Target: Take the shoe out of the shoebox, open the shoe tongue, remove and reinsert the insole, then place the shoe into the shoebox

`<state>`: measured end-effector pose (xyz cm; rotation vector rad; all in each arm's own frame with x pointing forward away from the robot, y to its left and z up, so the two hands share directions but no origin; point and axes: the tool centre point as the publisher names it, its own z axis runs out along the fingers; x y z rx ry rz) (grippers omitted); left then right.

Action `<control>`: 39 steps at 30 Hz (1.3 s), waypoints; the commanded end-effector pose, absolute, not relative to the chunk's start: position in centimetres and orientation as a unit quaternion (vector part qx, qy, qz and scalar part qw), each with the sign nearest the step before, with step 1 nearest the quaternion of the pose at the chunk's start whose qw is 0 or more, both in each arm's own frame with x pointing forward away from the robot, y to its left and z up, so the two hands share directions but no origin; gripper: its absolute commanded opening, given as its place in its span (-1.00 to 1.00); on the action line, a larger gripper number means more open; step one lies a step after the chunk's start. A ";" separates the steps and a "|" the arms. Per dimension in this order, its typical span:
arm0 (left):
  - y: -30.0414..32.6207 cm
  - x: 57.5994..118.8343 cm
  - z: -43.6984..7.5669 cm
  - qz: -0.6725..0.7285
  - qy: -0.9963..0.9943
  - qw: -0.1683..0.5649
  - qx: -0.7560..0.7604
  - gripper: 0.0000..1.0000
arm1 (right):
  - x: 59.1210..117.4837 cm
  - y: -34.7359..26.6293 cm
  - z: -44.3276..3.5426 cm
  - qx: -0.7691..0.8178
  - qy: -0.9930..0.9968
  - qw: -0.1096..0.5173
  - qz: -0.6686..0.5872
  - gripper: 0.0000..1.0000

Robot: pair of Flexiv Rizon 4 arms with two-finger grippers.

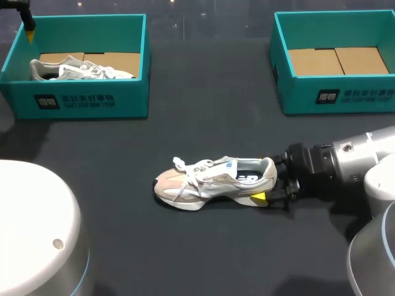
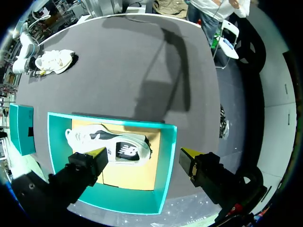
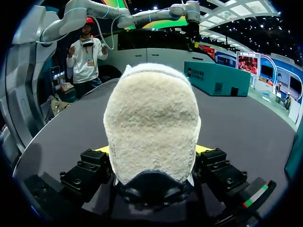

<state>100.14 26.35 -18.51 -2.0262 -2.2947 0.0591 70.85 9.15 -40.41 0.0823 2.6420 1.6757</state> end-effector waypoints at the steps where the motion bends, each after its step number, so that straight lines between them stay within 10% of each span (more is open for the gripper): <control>1: 24.5 96.0 -16.8 0.036 -0.848 0.052 -0.527 1.00 | 70.8 9.2 -40.7 0.026 0.845 0.006 0.534 -1.00; 6: 22.4 92.7 -17.5 -0.021 -0.946 0.105 -0.305 1.00 | 70.8 9.2 -40.7 0.026 0.845 0.006 0.534 -1.00; 21: 21.0 90.8 -16.7 -0.008 -0.956 0.111 -0.270 1.00 | 70.8 9.2 -40.7 0.026 0.845 0.006 0.534 -1.00; 30: 14.9 86.1 -15.1 -0.039 -0.989 0.085 0.112 1.00 | 70.8 9.2 -40.7 0.026 0.845 0.006 0.534 -1.00; 39: 13.8 85.1 -15.0 -0.035 -0.991 0.018 0.131 1.00 | 70.8 9.2 -40.7 0.026 0.845 0.006 0.534 -1.00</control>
